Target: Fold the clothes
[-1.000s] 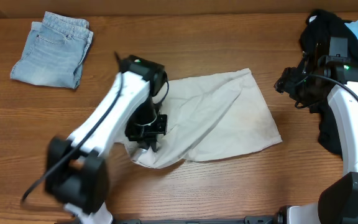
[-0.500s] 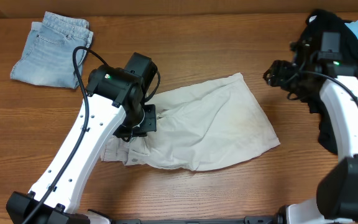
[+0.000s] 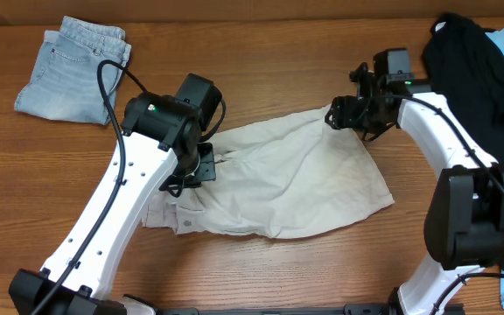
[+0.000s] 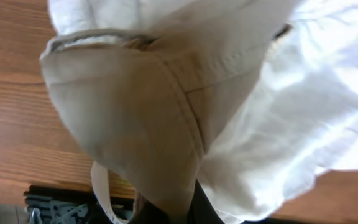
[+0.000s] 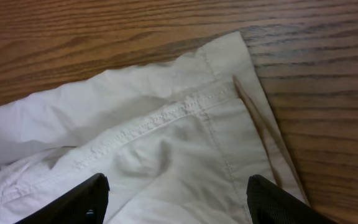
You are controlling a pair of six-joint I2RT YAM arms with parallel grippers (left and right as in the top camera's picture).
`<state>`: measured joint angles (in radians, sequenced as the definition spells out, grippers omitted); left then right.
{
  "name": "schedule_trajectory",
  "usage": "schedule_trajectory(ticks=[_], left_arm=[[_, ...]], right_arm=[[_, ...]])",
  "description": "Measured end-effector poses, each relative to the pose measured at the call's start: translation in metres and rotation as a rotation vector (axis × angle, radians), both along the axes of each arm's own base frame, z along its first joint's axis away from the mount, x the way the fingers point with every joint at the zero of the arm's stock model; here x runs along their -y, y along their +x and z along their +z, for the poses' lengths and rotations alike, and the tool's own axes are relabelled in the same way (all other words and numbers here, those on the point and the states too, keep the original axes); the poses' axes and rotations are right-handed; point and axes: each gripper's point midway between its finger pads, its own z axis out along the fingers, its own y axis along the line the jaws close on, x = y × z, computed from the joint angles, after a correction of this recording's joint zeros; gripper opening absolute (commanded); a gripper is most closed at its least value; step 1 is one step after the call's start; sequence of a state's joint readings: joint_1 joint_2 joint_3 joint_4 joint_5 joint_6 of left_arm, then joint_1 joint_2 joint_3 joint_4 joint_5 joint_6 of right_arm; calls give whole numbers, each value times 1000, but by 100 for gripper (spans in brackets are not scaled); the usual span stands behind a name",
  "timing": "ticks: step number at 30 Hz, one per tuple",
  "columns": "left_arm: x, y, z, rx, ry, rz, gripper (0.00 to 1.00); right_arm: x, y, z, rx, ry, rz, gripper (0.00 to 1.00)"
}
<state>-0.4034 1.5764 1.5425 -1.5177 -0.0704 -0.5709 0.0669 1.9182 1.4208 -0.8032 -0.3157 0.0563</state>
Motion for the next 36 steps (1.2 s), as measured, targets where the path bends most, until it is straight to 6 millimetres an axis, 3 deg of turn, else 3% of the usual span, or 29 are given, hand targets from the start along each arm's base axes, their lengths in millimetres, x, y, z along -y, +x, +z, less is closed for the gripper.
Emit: schedule_trajectory(ticks=[2, 6, 13, 16, 17, 19, 22, 25, 27, 29, 32, 35, 36], left_arm=[[-9, 0, -7, -13, 18, 38, 6], [-35, -4, -32, -61, 50, 137, 18], [-70, 4, -78, -62, 48, 283, 50], [-83, 28, -91, 7, 28, 301, 92], [-89, 46, -96, 55, 18, 291, 95], [-95, 56, -102, 72, 12, 280, 100], [-103, 58, -109, 21, -9, 263, 100], [-114, 60, -96, -32, -31, 256, 100], [-119, 65, -76, -28, -41, 248, 92], [-123, 72, -51, -4, -46, 236, 76], [-124, 89, -8, 86, -49, 204, 33], [-109, 91, 7, 117, -56, 148, 8], [-102, 91, 6, 113, -57, 119, 4]], right_arm=[[2, 0, 0, -1, 2, -8, 82], [11, -2, -1, -21, 5, -39, 85], [20, -9, -4, -63, 4, -63, 85], [19, -12, -4, -72, 4, -60, 82], [17, -15, -5, -87, 8, -56, 82], [15, -21, -6, -110, 10, -50, 81], [9, -28, -7, -135, 11, -36, 80], [3, -30, -7, -141, 14, -21, 79], [-1, -31, -7, -140, 16, -13, 76], [-2, -31, -6, -143, 22, -11, 72], [-3, -32, -7, -148, 25, -15, 66], [-3, -34, -6, -155, 30, -15, 59], [-4, -34, -6, -157, 31, -14, 57]])
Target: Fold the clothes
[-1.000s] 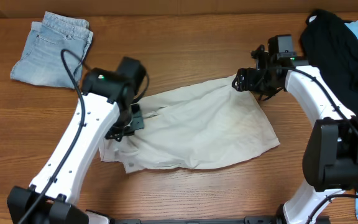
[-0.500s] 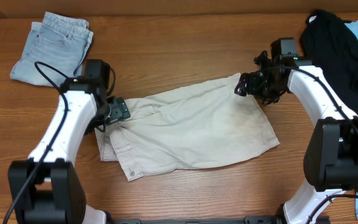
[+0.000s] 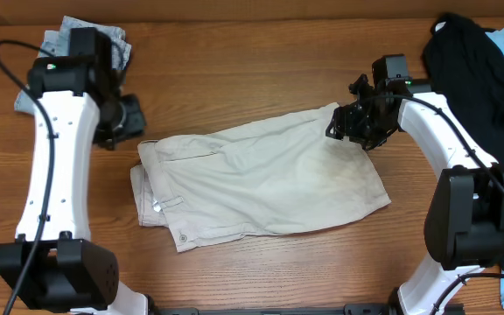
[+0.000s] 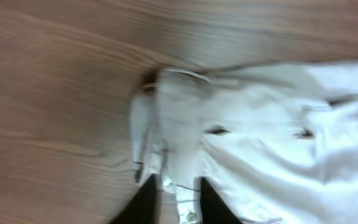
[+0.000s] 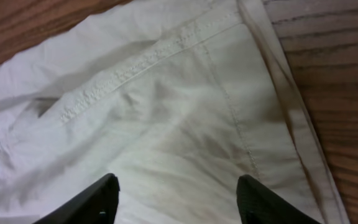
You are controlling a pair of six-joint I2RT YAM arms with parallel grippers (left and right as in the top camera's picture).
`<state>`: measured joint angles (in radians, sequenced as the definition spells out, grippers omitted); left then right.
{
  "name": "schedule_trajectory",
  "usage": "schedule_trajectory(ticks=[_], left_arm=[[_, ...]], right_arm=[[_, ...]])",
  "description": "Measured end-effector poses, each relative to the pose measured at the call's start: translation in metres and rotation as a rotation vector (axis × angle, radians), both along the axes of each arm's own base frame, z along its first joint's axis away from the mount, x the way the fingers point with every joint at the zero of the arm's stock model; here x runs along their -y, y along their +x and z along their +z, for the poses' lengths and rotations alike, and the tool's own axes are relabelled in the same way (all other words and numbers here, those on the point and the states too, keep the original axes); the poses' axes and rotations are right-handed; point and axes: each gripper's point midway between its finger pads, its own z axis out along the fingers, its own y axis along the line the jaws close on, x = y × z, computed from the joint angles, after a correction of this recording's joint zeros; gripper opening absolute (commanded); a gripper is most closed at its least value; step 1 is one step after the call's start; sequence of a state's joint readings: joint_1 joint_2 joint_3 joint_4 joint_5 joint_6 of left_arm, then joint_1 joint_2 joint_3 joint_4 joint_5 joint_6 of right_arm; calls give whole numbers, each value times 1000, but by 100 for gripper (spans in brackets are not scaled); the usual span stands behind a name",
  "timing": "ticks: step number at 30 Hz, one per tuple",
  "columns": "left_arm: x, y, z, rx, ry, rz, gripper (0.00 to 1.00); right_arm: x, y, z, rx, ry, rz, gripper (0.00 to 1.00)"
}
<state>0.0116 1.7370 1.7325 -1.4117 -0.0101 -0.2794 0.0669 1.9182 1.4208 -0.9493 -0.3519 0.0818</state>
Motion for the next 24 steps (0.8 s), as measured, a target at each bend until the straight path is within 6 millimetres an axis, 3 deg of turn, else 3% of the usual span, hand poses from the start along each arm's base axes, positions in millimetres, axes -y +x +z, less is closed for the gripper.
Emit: schedule_trajectory(ticks=[4, 7, 13, 16, 24], left_arm=[[36, -7, -24, -41, -29, -96, 4], [57, -21, -57, -116, -58, -146, 4], [69, -40, -117, -222, -105, -158, 4], [68, -34, -136, -211, -95, -157, 4], [65, 17, -186, -97, -45, -153, 4]], right_arm=[[0, -3, 0, -13, 0, -1, 51], [0, -3, 0, -13, 0, 0, 50], [0, -3, 0, -12, 0, 0, 50], [0, -3, 0, -12, -1, 0, 50], [0, -5, -1, -23, -1, 0, 50]])
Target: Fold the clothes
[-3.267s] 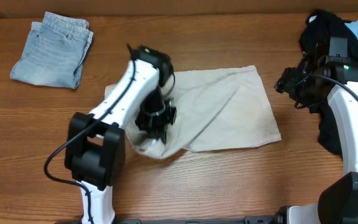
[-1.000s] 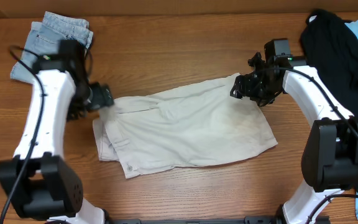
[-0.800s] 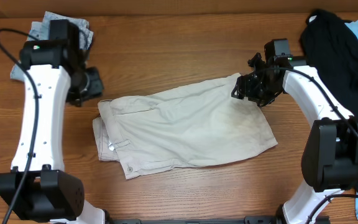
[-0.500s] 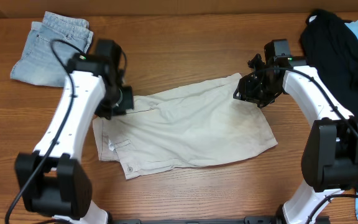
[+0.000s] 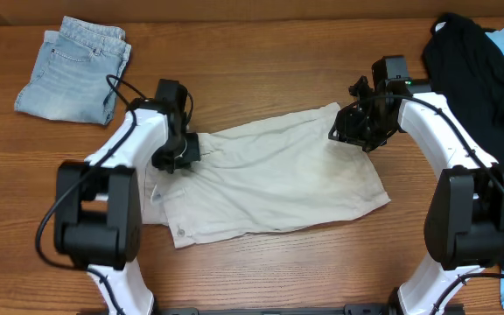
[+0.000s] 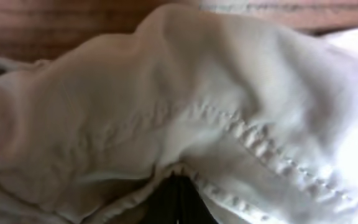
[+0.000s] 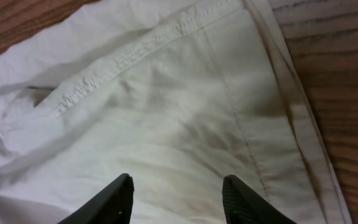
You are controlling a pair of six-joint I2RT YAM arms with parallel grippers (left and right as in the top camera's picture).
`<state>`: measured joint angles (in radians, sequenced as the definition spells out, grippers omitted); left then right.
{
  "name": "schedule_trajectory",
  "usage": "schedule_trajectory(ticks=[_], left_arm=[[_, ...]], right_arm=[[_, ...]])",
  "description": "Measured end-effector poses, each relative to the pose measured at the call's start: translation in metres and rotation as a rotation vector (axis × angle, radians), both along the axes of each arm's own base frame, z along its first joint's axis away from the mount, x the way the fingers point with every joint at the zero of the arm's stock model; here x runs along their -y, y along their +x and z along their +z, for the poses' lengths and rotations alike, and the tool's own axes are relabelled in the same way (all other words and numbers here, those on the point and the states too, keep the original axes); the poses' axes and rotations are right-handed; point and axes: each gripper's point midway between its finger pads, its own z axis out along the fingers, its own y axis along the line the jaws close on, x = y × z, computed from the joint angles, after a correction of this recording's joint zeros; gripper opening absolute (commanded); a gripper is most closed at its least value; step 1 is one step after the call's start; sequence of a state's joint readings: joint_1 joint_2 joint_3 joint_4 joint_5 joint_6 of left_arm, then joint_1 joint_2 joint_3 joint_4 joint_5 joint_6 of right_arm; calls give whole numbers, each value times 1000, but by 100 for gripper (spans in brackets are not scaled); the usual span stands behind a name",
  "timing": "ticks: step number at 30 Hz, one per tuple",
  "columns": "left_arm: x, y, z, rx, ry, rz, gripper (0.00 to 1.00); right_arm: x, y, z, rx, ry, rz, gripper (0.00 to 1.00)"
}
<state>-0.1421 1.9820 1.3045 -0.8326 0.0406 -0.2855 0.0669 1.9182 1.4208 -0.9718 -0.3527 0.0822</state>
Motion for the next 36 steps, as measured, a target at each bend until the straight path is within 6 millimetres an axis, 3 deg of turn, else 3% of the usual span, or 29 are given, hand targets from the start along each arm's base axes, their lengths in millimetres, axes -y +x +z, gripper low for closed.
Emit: schedule_trajectory(ticks=[9, 13, 16, 19, 22, 24, 27, 32, 34, 36], left_arm=[[11, 89, 1, 311, -36, 0, 4], [11, 98, 4, 314, -26, -10, 9], [10, 97, 9, 241, -9, -31, 24], [4, 76, 22, 87, 25, -38, 26], [-6, 55, 53, -36, 53, -39, 29], [-12, 47, 73, -76, 65, -36, 32], [-21, 37, 94, -119, 72, -33, 34], [-46, 24, 98, -179, 73, -6, 37], [-62, 26, 98, -173, 68, 9, 45], [-79, 35, 95, -137, 46, 7, 68]], right_arm=[[0, -1, 0, -6, 1, -8, 51], [0, 4, 1, 13, 4, -16, 51], [-3, 8, 3, 29, 21, -17, 50], [-7, 10, 5, 37, 44, -12, 39], [-9, 11, 6, 41, 56, -6, 22], [-10, 11, 6, 41, 62, -8, 16], [-10, 11, 6, 42, 65, -11, 15], [-10, 12, 3, 39, 66, -12, 15], [-10, 12, 3, 39, 66, -12, 17], [-10, 12, 3, 38, 66, -14, 25]])
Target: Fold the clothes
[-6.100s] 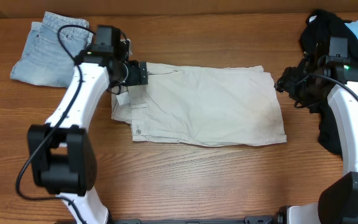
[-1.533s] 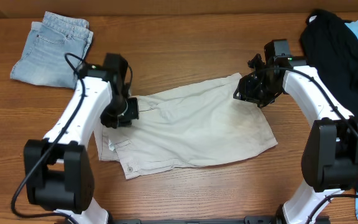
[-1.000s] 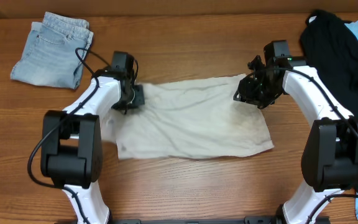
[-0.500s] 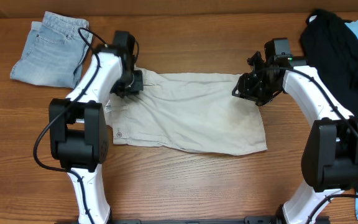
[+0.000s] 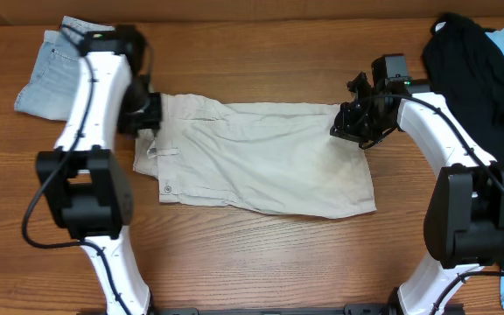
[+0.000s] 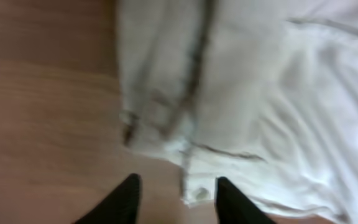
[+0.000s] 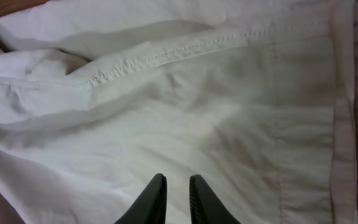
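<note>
Beige shorts [image 5: 261,157] lie spread flat across the middle of the table, waistband to the left, leg hems to the right. My left gripper [image 5: 144,114] stands at the waistband's left end. In the left wrist view it [image 6: 178,200] is open over the table edge of the waistband [image 6: 166,93], with the button [image 6: 197,194] between its fingers. My right gripper [image 5: 346,122] sits at the upper right hem corner. In the right wrist view it [image 7: 178,199] has its jaws drawn almost together on the shorts' fabric [image 7: 166,93].
Folded light-blue jeans [image 5: 59,74] lie at the back left, just behind my left arm. A black garment [image 5: 471,61] and a blue shirt are heaped at the back right. Bare wooden table [image 5: 252,262] runs along the front.
The left gripper was shut on the waistband near the middle; it is now farther back and left, open. The shorts now lie flatter and stretched out. The right jaws have closed to a narrow gap.
At first my left gripper held the bunched waistband over mid-table while the right stood wide open at the hem corner. Then the left was out by the jeans, shorts lying rumpled. It was then shut on the waistband. Now the shorts lie spread, left open.
</note>
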You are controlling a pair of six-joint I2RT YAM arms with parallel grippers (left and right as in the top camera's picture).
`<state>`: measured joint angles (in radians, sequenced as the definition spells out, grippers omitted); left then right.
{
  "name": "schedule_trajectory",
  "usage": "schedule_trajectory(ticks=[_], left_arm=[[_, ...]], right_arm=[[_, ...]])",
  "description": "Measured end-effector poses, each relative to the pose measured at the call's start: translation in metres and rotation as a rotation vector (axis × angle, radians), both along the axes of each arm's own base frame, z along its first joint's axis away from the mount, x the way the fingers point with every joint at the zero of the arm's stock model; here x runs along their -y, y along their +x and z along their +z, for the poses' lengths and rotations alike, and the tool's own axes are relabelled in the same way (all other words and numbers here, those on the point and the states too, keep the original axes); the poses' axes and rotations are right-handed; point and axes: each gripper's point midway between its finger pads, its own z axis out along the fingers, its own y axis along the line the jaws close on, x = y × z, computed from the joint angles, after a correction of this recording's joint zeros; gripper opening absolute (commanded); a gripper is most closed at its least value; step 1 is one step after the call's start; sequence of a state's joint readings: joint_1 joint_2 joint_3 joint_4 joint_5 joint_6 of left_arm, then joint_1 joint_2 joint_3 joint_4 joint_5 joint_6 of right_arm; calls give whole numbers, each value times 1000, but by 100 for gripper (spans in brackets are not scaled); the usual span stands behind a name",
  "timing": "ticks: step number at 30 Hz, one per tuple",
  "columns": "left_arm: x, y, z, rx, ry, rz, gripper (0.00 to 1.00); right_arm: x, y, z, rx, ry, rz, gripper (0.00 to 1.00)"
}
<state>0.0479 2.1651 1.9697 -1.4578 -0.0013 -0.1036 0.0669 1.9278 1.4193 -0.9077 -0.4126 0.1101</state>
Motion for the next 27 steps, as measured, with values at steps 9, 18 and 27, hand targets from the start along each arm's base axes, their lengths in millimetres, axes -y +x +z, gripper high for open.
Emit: schedule_trajectory(ticks=[9, 18, 27], left_arm=[[-33, 6, -32, 84, -211, -50, 91], [-6, -8, -78, 107, -375, -122, 91], [1, -5, -86, 203, -392, -151, 88]], right_arm=[[0, -2, 0, -6, 1, 5, 66], [0, -3, -1, -12, 0, 5, 66], [0, -6, -1, -24, 0, 5, 66]])
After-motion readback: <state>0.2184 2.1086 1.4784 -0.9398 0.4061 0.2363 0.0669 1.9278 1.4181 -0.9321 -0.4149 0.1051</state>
